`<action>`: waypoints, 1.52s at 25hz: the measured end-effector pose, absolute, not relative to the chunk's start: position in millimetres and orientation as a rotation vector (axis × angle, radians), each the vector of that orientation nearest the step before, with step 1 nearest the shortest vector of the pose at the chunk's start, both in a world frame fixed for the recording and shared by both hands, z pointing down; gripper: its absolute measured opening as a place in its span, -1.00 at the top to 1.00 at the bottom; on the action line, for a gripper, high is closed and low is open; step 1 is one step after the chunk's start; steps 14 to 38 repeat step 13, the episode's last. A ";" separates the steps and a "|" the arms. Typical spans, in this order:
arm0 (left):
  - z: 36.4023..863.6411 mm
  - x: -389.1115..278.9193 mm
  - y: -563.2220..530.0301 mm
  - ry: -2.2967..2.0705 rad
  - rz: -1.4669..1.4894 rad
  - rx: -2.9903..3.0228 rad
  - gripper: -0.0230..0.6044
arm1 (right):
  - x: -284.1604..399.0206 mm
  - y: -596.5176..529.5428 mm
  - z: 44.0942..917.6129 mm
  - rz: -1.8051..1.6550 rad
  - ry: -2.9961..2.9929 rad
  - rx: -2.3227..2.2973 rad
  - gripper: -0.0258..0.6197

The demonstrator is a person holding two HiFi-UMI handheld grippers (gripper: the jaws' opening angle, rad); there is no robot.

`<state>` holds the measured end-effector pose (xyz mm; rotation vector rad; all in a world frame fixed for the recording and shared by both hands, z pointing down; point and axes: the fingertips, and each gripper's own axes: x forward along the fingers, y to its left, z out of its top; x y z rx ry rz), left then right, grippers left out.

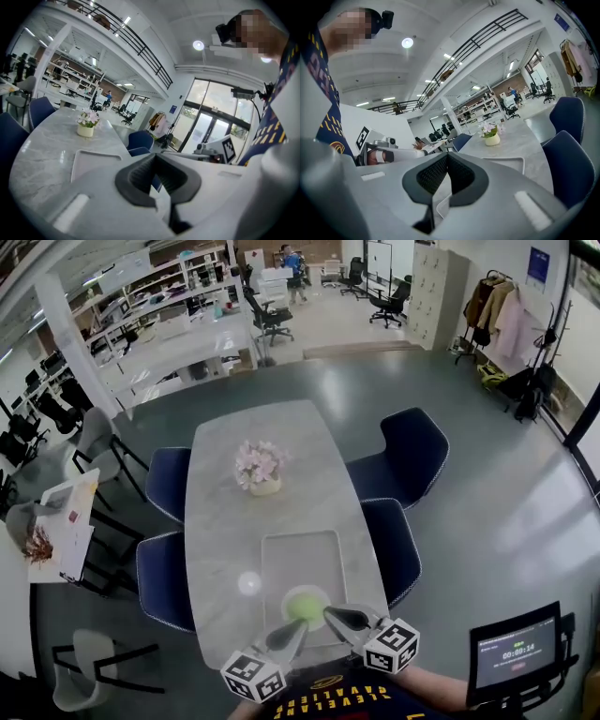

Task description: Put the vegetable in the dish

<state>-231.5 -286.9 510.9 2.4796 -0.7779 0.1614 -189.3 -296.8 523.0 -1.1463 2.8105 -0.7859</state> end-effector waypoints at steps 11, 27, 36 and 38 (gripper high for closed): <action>513.6 -231.2 -290.3 -0.767 0.170 2.483 0.92 | -191.4 -298.9 526.6 -0.778 2.818 -1.141 0.90; 514.6 -231.2 -290.3 -0.765 0.171 2.483 0.92 | -191.1 -298.6 527.1 -0.781 2.819 -1.145 0.90; 514.6 -231.2 -290.3 -0.765 0.171 2.483 0.92 | -191.1 -298.6 527.1 -0.781 2.819 -1.145 0.90; 514.6 -231.2 -290.3 -0.765 0.171 2.483 0.92 | -191.1 -298.6 527.1 -0.781 2.819 -1.145 0.90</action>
